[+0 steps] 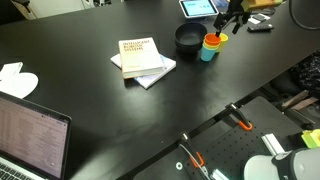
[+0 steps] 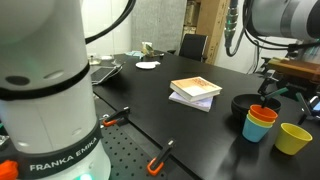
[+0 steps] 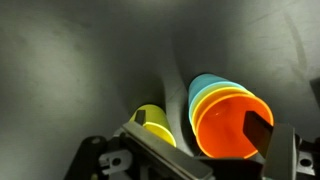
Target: Separate the cups
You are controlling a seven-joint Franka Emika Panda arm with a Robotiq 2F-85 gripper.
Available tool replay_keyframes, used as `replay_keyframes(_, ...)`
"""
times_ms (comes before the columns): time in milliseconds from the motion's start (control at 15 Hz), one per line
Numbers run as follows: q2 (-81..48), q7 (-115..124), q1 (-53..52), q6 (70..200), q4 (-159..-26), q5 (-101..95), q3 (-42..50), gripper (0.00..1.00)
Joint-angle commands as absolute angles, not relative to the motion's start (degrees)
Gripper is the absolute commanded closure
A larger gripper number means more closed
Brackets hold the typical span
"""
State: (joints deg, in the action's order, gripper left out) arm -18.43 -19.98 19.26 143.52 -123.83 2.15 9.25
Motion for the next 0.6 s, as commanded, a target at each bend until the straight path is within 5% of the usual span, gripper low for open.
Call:
replay_keyframes(0,-17.54,-18.74,17.9,145.47,-125.71,1.35,9.4,0.0)
replay_keyframes(533,-18.9,-18.22,17.28,149.59,-125.68,1.02,9.48,0.0)
